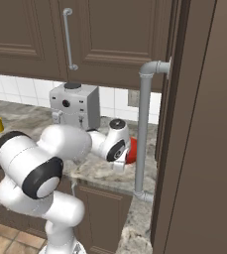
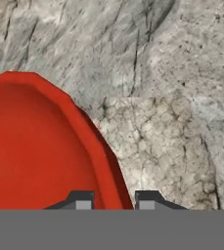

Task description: Clear the mugs and bowl far away from the sink.

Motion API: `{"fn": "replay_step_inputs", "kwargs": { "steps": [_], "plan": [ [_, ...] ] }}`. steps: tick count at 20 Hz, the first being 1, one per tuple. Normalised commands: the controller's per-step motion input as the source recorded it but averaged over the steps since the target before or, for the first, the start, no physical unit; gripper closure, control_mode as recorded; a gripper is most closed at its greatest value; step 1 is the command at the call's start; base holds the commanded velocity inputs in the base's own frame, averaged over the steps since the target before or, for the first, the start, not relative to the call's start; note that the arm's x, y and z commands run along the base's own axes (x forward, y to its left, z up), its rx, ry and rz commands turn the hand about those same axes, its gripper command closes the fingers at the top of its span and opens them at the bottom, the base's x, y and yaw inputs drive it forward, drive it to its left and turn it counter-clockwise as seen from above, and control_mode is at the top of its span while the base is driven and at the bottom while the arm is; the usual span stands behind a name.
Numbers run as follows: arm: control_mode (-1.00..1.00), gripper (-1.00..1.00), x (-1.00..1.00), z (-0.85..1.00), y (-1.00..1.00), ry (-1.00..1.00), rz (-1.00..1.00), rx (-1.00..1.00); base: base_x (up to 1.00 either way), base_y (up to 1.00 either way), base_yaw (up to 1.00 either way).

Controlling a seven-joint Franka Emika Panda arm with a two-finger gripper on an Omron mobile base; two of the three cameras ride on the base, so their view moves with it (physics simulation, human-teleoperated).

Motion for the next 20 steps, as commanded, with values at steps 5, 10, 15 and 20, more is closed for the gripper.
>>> {"fn": "replay_step_inputs", "kwargs": {
  "steps": [5, 10, 15, 20],
  "plan": [
    [-1.0, 1.0, 0.35, -0.5, 0.0, -0.01, 0.17, 0.0, 0.0, 0.0, 0.0],
    [-1.0, -1.0, 0.5, -0.18, -0.01, 0.0, 0.12, 0.0, 0.0, 0.0, 0.0],
    [-1.0, -1.0, 0.32, 0.0, 0.0, -0.02, 0.03, 0.0, 0.0, 0.0, 0.0],
    [-1.0, -1.0, 0.01, 0.01, 0.0, -0.05, 0.01, 0.0, 0.0, 0.0, 0.0]
  ]
}}
